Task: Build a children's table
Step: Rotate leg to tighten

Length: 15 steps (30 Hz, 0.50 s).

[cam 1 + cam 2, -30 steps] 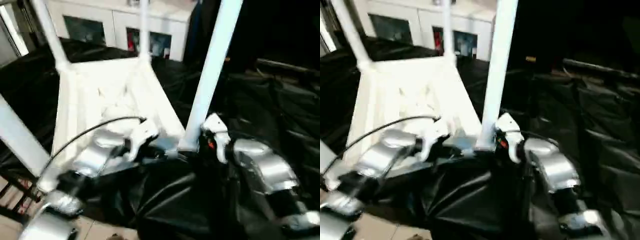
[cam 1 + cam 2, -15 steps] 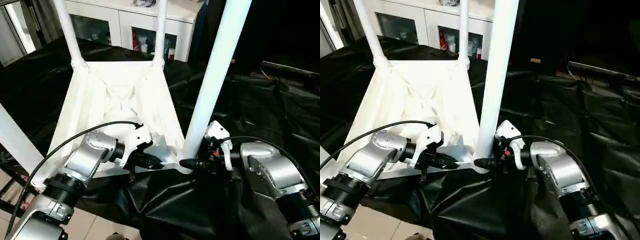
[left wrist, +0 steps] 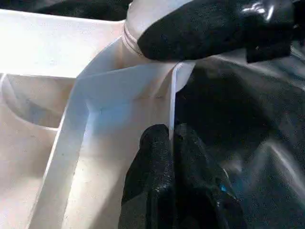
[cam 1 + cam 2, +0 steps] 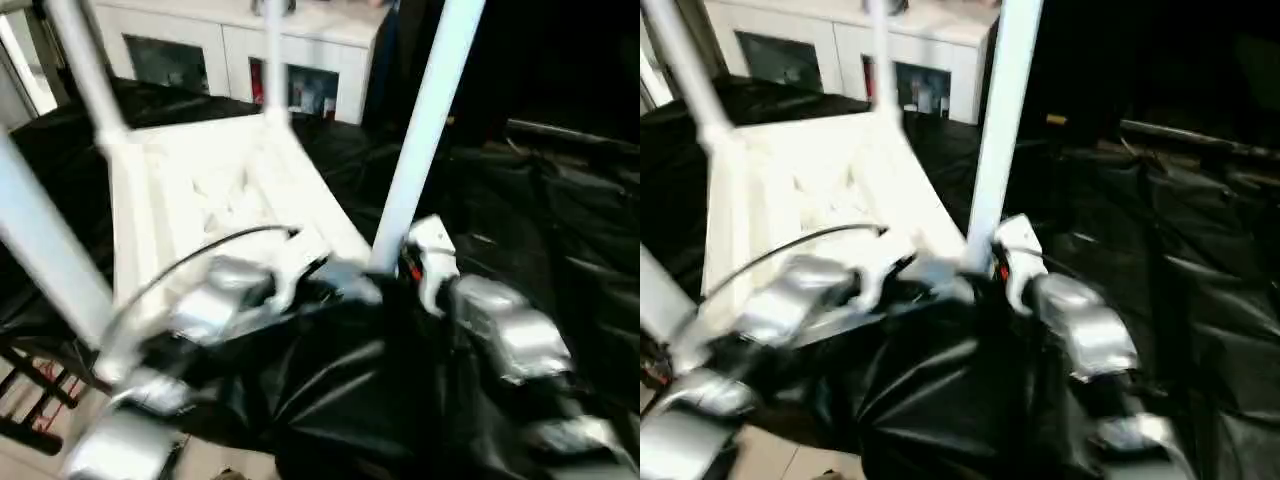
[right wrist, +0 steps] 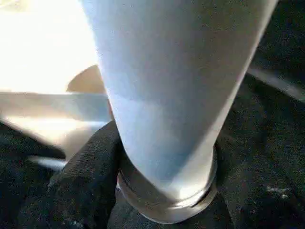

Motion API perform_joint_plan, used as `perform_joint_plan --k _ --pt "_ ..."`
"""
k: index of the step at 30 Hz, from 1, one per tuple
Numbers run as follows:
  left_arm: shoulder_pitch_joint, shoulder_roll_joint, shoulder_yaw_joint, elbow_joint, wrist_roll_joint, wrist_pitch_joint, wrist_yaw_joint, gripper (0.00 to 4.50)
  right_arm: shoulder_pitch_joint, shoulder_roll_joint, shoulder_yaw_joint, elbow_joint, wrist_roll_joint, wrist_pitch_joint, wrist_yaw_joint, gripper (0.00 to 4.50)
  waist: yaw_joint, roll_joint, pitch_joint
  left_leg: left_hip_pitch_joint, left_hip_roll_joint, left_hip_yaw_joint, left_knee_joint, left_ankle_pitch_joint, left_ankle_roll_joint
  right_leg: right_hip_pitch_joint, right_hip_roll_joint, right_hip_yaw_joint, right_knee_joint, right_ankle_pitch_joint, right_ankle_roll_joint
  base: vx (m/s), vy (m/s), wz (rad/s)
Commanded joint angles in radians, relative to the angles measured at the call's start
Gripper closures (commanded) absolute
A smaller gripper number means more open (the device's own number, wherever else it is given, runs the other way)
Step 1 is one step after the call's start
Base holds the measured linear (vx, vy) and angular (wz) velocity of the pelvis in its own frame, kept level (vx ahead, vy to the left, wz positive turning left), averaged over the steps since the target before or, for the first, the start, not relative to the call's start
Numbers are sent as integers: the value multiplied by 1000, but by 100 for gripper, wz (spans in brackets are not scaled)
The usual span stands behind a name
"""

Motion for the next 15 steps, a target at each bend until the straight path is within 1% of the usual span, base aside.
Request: perform_joint_plan --k 1,2,4,5,6,7,9,10,11,12,13,14,15 --pt "-49 -80 33 -25 -49 -42 42 450 0 70 61 54 -10 20 -24 188 -1 -7 -64 2 13 -4 -74 -226 2 45 -44 36 -84 -372 -136 0 0 0" --pt "-45 -87 25 -27 -43 -53 41 450 -4 87 57 59 -8 8 -32 118 0 -5 -67 4 14 -3 -72 -209 8 47 -46 37 -80 -332 -148 0 0 0" --pt "-30 -89 9 -40 -40 -64 24 450 0 95 58 47 2 14 -18 118 1 -4 -67 2 14 -2 -72 -192 17 50 -44 37 -75 -293 -160 0 0 0" --pt "-21 -88 0 -50 -43 -69 6 450 0 95 57 44 5 15 -17 110 0 -5 -67 2 15 -2 -72 -187 19 50 -44 38 -74 -281 -164 0 0 0" --pt "-13 -86 -6 -61 -45 -69 -9 450 2 92 60 42 6 14 -9 92 0 -3 -67 2 16 -2 -73 -181 22 51 -44 38 -72 -264 -171 0 0 0" --pt "-6 -83 -13 -67 -46 -71 -19 450 4 89 61 38 5 11 -3 77 0 -3 -67 3 16 -2 -73 -182 23 51 -44 38 -72 -259 -174 0 0 0" --pt "3 -75 -25 -75 -45 -88 -38 450 6 79 64 31 0 6 5 67 0 -5 -66 4 16 0 -73 -197 27 50 -45 38 -74 -275 -176 0 0 0" --pt "6 -69 -27 -78 -46 -92 -46 450 15 58 80 10 0 11 41 59 1 -4 -65 5 16 0 -73 -204 26 49 -45 39 -76 -288 -173 0 0 0" --pt "9 -65 -29 -80 -46 -95 -54 450 23 38 95 -9 1 15 74 45 4 -4 -64 6 17 -1 -74 -207 25 51 -44 38 -78 -293 -168 0 0 0" --pt "20 -46 -36 -90 -48 -102 -83 450 59 -36 143 -91 18 23 205 45 8 -5 -64 3 17 -2 -75 -202 36 56 -44 38 -76 -279 -161 0 0 0" --pt "20 -46 -36 -90 -48 -102 -83 450 59 -36 143 -91 18 23 205 45 8 -5 -64 3 17 -2 -75 -202 36 56 -44 38 -76 -279 -161 0 0 0" --pt "24 -34 -39 -92 -46 -106 -97 450 85 -84 158 -144 28 4 274 45 14 -6 -64 7 20 1 -72 -198 49 52 -45 41 -77 -262 -164 0 0 0" --pt "32 0 -48 -95 -47 -130 -150 450 124 -190 129 -214 62 5 377 45 17 -6 -64 8 20 2 -71 -196 53 54 -45 41 -77 -264 -162 0 0 0"
